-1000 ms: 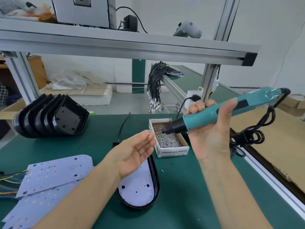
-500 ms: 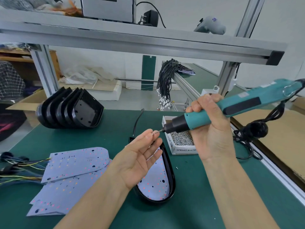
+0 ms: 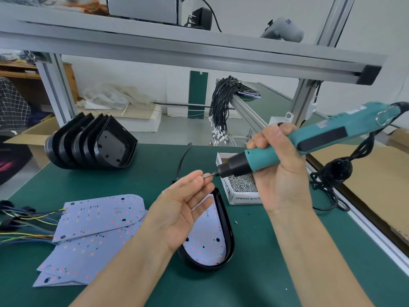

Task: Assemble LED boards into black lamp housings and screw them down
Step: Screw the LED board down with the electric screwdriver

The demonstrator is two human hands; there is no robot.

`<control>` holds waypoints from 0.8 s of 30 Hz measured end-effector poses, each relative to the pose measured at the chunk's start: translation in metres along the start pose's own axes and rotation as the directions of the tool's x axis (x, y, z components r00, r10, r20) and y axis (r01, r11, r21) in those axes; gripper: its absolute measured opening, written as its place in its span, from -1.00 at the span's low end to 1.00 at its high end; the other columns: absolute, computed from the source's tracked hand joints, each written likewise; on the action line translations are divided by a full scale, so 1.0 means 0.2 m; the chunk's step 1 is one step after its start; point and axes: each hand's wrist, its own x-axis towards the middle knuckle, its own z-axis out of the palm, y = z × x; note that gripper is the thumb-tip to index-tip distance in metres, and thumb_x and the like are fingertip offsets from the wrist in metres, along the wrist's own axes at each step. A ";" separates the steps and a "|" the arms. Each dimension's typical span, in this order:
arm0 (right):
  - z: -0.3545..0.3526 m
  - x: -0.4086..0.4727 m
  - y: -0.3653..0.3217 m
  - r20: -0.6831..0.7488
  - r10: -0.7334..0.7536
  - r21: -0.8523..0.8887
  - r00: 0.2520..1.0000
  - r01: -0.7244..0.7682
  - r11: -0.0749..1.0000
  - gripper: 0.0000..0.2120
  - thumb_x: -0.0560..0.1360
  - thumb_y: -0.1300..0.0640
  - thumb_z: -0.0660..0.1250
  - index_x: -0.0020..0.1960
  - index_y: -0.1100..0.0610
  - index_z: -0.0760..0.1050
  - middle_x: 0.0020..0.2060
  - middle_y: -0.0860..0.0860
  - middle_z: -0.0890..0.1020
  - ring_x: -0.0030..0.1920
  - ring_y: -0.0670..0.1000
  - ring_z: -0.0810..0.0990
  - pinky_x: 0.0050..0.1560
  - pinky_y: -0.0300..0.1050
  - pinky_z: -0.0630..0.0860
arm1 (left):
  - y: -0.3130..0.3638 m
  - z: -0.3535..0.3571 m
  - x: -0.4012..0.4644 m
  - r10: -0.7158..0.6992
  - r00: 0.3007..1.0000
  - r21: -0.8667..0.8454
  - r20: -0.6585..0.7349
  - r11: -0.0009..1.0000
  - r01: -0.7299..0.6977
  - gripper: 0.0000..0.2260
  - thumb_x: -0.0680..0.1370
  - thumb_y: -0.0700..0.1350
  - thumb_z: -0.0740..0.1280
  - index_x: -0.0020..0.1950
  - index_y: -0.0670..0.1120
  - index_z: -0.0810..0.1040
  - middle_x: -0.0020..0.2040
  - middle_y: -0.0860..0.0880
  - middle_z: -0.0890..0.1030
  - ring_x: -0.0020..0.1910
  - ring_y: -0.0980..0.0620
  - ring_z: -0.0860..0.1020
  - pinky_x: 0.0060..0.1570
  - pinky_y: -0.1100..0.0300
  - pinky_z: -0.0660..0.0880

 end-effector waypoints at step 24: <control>-0.09 0.00 0.09 -0.196 0.062 0.135 0.979 -0.035 0.990 -0.72 0.51 0.33 0.29 -0.24 0.02 0.34 -0.36 -0.07 0.44 -0.35 -0.10 0.47 -0.16 -0.20 0.49 | 0.04 -0.02 0.05 0.151 0.988 0.331 0.036 0.931 -0.154 -0.76 0.45 -0.41 0.36 0.06 -0.16 0.61 -0.09 -0.12 0.72 -0.14 0.01 0.70 -0.20 0.27 0.61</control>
